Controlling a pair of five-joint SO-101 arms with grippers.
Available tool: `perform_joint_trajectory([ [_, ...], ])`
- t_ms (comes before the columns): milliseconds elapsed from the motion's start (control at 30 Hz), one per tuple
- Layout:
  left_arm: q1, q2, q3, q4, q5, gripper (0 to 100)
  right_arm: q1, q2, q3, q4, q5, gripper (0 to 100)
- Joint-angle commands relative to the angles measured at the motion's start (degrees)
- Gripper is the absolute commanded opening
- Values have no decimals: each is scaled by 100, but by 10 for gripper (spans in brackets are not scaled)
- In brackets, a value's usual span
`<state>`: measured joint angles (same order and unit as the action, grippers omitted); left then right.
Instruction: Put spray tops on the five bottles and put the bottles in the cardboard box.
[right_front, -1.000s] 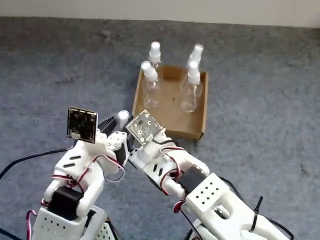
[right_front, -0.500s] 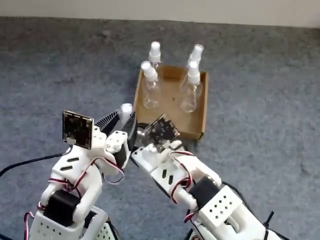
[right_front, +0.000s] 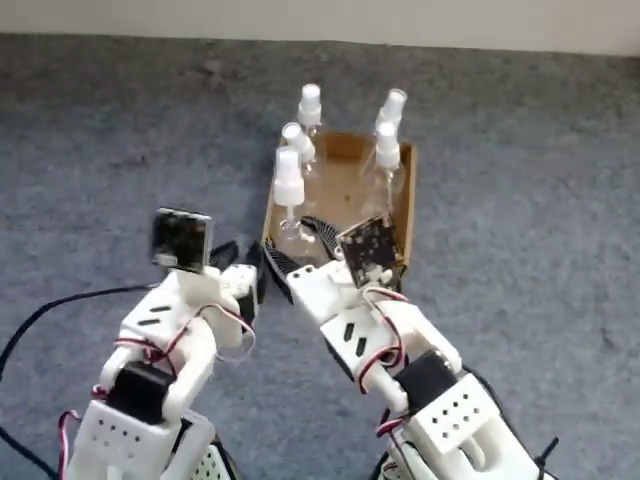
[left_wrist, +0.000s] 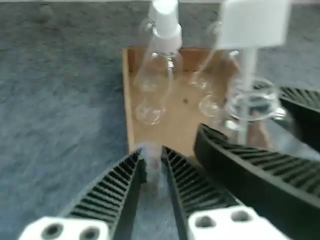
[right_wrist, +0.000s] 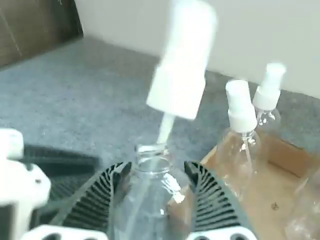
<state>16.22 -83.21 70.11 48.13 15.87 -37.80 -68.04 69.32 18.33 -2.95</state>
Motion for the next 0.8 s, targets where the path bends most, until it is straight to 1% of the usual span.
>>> perform_joint_trajectory([
  [0, -198, -163, -198, 26, -79, 40, 57, -154, -171, -171, -70, 3],
  [100, -505, -488, -180, 53, -70, 112, 75, -136, -171, -171, -70, 3],
  [167, -673, -813, -127, 114, -70, 133, 84, -136, -171, -171, -70, 3],
  [267, -831, -1376, 22, 237, -70, 133, 84, -136, -207, -171, -70, 3],
  [400, -813, -2053, 295, 299, -79, 133, 92, -119, -251, -171, -62, 3],
  [533, -857, -2132, 312, 246, -431, 136, 57, -13, -901, -127, -26, 3],
  [567, -927, -2114, 295, 211, -492, 136, 48, 66, -1024, -101, 149, 3],
  [633, -1191, -2044, 303, -141, -492, 136, -48, 242, -989, 136, 589, 3],
  [700, -1560, -1982, 453, -633, -510, 136, -338, 295, -725, 224, 844, 3],
  [767, -1763, -1833, 541, -993, -501, 136, -708, 189, -418, 224, 1134, 3],
])
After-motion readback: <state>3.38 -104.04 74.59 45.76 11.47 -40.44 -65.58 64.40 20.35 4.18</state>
